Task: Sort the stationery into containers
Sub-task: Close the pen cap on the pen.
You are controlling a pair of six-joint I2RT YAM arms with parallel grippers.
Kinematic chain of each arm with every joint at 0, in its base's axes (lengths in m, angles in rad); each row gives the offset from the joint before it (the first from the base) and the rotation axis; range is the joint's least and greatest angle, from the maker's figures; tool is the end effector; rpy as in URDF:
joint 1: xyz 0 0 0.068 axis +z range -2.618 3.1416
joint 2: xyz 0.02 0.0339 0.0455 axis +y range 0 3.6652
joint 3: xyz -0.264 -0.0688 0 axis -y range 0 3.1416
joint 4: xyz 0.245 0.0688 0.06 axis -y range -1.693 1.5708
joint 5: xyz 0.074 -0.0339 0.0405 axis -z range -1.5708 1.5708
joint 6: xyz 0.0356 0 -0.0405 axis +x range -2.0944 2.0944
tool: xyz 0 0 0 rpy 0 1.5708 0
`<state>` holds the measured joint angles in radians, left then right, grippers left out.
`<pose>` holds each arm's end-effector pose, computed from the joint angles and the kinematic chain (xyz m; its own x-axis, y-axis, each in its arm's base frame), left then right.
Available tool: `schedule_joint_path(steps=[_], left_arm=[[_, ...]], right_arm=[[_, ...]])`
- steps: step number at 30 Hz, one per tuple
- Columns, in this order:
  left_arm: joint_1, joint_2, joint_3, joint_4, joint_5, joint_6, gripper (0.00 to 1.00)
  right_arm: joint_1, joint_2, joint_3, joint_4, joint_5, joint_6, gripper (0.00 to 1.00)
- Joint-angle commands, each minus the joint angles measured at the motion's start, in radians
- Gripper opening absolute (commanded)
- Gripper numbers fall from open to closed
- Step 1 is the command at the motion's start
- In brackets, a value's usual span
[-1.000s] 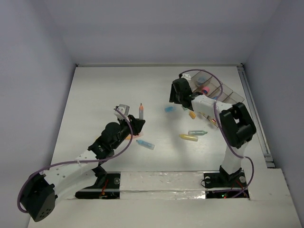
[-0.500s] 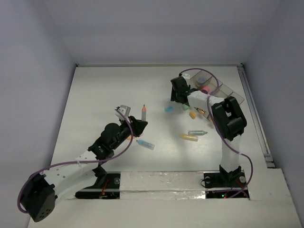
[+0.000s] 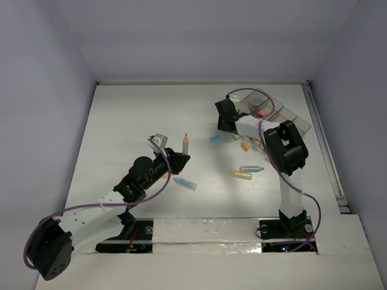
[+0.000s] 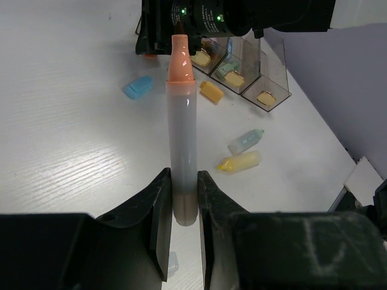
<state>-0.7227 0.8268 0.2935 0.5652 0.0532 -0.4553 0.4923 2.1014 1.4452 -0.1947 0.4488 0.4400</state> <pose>0.1429 -0.1285 0.2384 -0.2865 -0.3328 -0.8984 0.6395 0.6318 -0.4380 0.4076 0.2011 0.1595 -0.6735 0.0742 -0.7355 0.1250 0.9921 -0.0143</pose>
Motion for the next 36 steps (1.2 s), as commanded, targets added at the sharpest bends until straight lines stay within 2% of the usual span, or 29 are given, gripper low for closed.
schedule_joint_path(steps=[1, 3, 8, 10, 18, 25, 30, 36], left_arm=[[0.003, 0.017, -0.010, 0.081, 0.037, -0.013, 0.00], [0.003, 0.029, -0.010, 0.088, 0.042, -0.013, 0.00], [0.003, 0.040, -0.008, 0.091, 0.043, -0.011, 0.00], [0.003, 0.044, -0.008, 0.093, 0.045, -0.011, 0.00], [-0.007, 0.113, 0.004, 0.127, 0.071, -0.011, 0.00], [-0.083, 0.225, 0.033, 0.212, 0.116, -0.025, 0.00], [-0.104, 0.301, 0.062, 0.246, 0.111, -0.069, 0.00], [-0.104, 0.298, 0.082, 0.254, 0.063, -0.100, 0.00]], right_arm=[[0.000, 0.023, 0.027, 0.034, 0.047, -0.004, 0.46], [0.000, 0.023, 0.018, 0.041, 0.044, -0.006, 0.46], [0.000, 0.011, -0.015, 0.060, 0.016, -0.003, 0.25], [0.000, -0.029, -0.075, 0.087, -0.004, -0.001, 0.20], [0.095, -0.283, -0.319, 0.280, -0.033, -0.015, 0.19], [0.161, -0.541, -0.497, 0.472, -0.205, 0.103, 0.20], [0.224, -0.627, -0.513, 0.537, -0.206, 0.157, 0.19], [0.264, -0.681, -0.532, 0.569, -0.268, 0.186, 0.19]])
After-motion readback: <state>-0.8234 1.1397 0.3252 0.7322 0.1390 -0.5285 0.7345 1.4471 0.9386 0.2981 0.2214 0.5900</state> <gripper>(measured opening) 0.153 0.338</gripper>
